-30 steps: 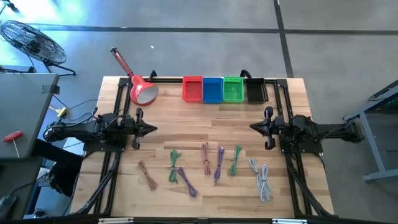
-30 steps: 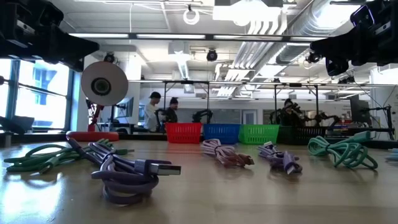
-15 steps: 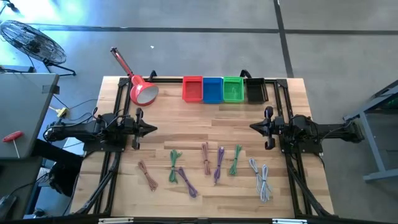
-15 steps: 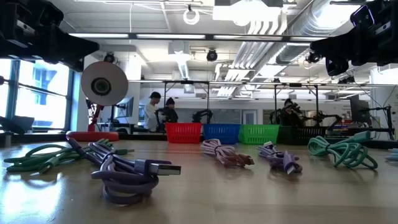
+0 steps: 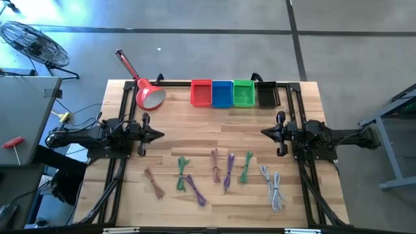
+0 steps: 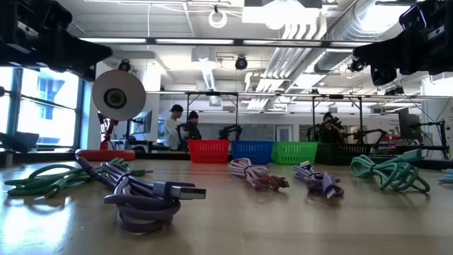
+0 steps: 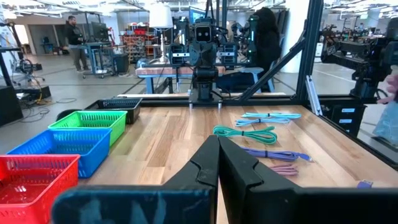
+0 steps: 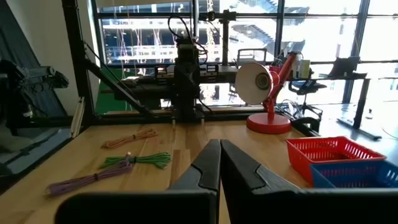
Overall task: Pick & Place USB Port
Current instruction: Put the right blue charger cable into the blue bin
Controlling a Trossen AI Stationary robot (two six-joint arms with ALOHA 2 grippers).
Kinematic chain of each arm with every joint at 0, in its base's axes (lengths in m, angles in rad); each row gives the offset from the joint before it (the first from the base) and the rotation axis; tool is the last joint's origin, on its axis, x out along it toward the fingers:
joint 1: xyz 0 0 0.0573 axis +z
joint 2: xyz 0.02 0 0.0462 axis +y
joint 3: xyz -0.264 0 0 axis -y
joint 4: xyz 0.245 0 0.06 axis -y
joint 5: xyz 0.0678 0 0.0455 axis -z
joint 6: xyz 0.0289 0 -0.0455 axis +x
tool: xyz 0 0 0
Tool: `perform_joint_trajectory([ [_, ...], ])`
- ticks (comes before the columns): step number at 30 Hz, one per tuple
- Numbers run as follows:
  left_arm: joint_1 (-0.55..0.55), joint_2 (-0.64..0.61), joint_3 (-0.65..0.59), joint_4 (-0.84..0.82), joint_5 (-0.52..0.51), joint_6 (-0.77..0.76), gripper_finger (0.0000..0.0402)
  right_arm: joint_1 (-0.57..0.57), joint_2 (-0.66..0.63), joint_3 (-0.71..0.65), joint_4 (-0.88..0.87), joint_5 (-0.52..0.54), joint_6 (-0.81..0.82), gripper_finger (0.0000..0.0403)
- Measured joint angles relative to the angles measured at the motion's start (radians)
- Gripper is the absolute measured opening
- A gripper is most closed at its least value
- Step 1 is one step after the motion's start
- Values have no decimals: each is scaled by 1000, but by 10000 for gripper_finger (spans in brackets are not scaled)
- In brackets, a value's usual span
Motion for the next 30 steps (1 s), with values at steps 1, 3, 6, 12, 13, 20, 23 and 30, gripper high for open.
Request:
perform_joint_trajectory([
  [1,0,0,0,2,9,-10,1,0,0,0,15,6,-41,0],
  [3,0,0,0,3,30,-36,1,0,0,0,55,8,-68,0],
  [6,0,0,0,3,46,-51,1,0,0,0,90,6,-27,0],
  [12,0,0,0,-3,-79,-36,1,0,1,0,126,46,-124,0],
  [13,0,0,0,-12,-101,-36,1,0,1,0,131,65,-127,0],
  [20,0,23,0,-15,-120,-11,1,0,3,25,161,84,-58,0],
  [23,0,30,0,-13,-141,-9,1,0,2,89,152,82,-93,0],
  [30,0,30,18,-36,-175,-9,1,0,66,294,-89,170,-115,21],
])
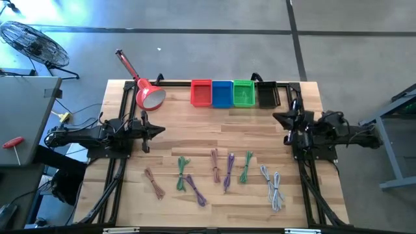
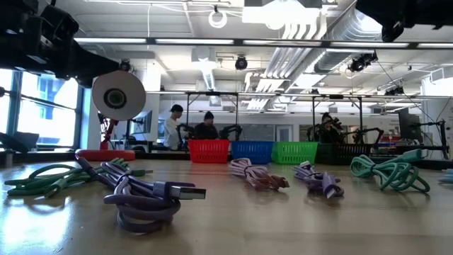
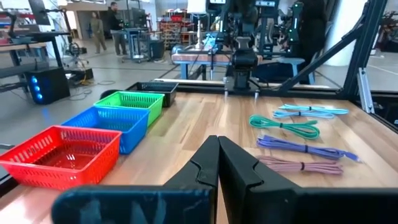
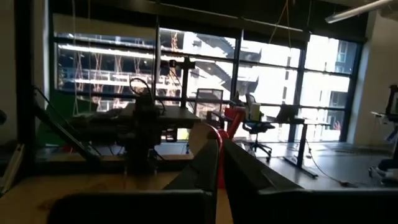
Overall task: Pick & Place USB Port
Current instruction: Put the right blue charger cable into the blue bin
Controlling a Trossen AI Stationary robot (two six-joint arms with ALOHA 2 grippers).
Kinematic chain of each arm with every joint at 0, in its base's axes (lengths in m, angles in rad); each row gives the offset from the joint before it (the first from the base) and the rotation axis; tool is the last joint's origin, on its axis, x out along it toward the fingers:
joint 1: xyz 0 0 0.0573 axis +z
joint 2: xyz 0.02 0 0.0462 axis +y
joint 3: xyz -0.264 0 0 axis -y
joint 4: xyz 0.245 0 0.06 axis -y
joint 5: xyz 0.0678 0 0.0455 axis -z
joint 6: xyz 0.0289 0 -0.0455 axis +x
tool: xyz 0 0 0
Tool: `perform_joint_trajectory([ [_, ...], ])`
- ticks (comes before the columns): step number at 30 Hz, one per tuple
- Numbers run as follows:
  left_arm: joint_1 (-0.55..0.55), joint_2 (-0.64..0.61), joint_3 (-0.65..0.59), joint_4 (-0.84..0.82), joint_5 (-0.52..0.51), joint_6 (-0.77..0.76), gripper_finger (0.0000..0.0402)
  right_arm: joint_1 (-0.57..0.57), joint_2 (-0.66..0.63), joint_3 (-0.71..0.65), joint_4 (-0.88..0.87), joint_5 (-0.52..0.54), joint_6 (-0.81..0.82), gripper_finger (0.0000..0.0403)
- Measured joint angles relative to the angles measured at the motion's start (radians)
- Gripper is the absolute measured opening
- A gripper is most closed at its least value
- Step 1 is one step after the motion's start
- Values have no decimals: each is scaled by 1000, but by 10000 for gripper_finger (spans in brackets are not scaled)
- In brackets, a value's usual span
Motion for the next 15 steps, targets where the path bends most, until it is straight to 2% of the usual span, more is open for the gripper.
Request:
perform_joint_trajectory([
  [3,0,0,7,-11,-2,-7,3,0,68,70,-70,42,1,58],
  [6,0,0,17,-22,-26,-11,23,0,140,133,-108,46,1,98],
  [11,0,0,27,-15,-54,-59,92,1,247,242,-195,46,2,148],
  [15,0,5,27,-16,-54,-104,155,1,337,371,-379,46,48,166],
])
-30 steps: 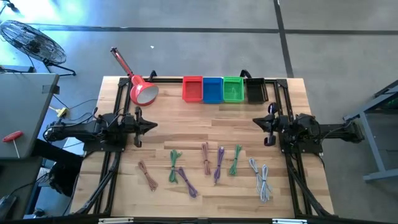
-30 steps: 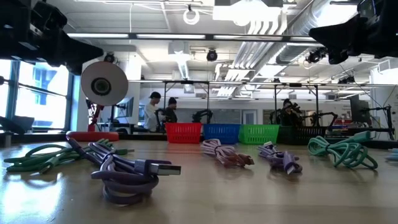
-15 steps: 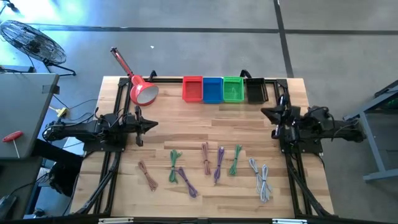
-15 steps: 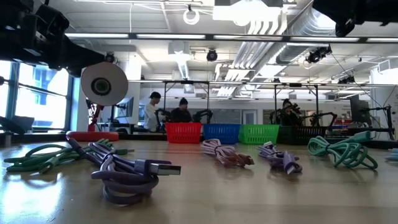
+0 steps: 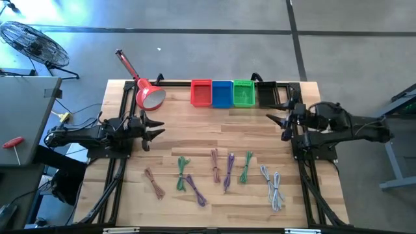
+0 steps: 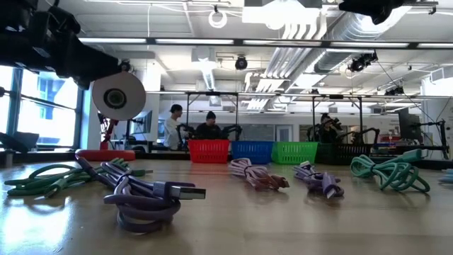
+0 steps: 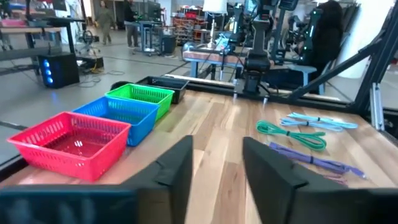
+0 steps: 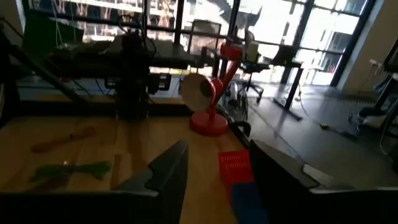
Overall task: Pick & Place USB Port
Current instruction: Put the right blue charger cable into the blue bin
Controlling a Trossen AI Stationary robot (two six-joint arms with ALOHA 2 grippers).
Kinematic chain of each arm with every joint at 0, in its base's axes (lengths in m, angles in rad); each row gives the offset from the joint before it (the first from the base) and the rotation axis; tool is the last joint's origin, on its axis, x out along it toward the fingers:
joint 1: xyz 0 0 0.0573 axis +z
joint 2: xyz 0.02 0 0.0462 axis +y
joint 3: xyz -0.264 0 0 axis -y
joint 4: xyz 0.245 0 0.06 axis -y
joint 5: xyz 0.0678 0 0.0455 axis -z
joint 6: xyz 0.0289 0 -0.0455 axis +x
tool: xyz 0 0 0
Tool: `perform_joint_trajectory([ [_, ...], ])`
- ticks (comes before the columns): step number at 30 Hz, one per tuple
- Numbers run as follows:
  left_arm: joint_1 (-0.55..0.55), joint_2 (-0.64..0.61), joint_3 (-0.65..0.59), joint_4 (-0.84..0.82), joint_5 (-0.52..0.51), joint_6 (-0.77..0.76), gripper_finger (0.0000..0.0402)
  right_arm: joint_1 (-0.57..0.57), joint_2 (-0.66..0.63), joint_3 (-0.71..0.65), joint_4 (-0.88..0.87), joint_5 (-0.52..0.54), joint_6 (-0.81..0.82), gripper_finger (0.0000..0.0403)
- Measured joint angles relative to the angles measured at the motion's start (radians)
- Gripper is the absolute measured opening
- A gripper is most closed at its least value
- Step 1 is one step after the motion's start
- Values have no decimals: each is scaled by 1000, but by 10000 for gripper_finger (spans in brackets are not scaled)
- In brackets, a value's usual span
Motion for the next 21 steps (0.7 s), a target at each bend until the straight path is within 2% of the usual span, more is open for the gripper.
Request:
perform_joint_trajectory([
  [4,0,15,0,1,0,-9,199,0,107,167,-300,27,208,173],
  [9,0,34,0,2,-21,-9,221,0,232,283,-565,-27,435,174],
  [15,0,39,0,2,-22,-9,223,0,342,295,-705,-170,736,174],
  [21,0,39,1,10,-24,6,223,-3,429,294,-859,-212,1000,174],
])
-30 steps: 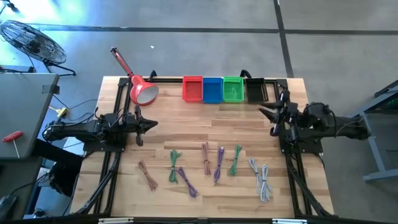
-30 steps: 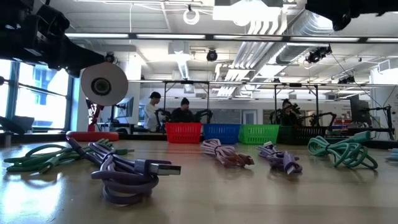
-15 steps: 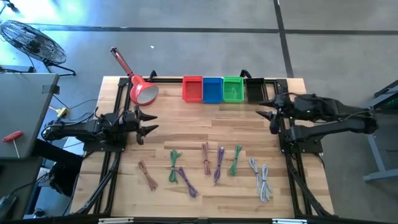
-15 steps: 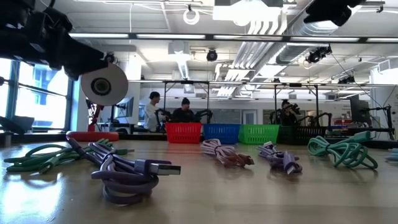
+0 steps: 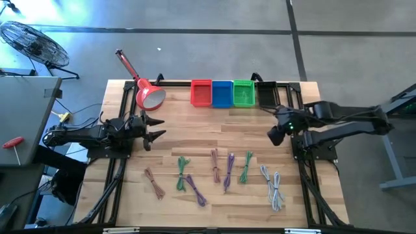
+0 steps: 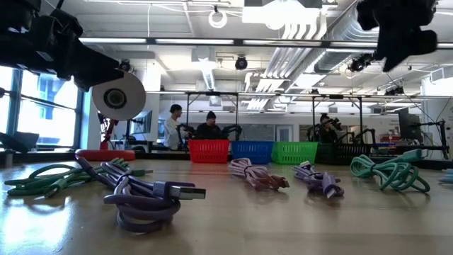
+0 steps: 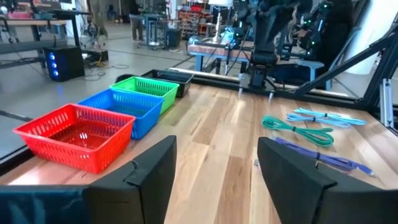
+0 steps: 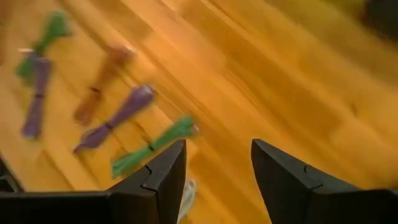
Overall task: Pick & Place USB Port
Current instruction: Put the right blue charger cable into the blue bin
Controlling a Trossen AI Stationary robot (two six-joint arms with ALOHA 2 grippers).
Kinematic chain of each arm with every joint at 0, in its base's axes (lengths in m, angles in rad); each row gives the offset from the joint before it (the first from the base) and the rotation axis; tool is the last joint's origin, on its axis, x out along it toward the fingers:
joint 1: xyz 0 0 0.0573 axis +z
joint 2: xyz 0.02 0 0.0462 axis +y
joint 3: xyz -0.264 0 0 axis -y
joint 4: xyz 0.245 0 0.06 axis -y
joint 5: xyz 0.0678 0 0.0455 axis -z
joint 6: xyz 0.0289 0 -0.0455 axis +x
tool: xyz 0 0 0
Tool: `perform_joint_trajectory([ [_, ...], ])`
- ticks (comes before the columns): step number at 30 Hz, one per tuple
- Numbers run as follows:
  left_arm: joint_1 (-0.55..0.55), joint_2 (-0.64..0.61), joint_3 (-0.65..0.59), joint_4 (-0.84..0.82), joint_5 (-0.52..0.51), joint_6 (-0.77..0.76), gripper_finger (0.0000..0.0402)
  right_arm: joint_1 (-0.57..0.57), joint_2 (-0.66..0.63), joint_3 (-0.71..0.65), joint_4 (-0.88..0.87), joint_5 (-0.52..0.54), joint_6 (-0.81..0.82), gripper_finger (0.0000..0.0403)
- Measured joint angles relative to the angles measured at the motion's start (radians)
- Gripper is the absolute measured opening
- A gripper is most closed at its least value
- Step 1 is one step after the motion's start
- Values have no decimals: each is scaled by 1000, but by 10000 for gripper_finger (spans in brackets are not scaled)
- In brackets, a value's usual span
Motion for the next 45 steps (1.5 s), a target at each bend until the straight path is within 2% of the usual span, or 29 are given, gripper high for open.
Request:
perform_joint_trajectory([
  [6,0,0,1,-15,22,-44,223,19,82,0,-87,-104,248,174],
  [12,0,0,1,-56,80,-111,223,85,160,0,-83,-252,347,174],
  [16,0,0,3,-69,114,-128,223,153,207,0,-67,-303,424,174],
  [22,0,0,3,-72,143,-138,223,290,281,0,-25,-297,555,173],
  [32,0,0,3,-76,170,-150,223,511,435,0,-28,-274,865,171],
  [38,0,0,2,-76,176,-150,223,581,531,-1,-23,-237,974,171],
  [45,0,0,2,-76,177,-151,223,606,637,-1,-13,-231,995,171],
])
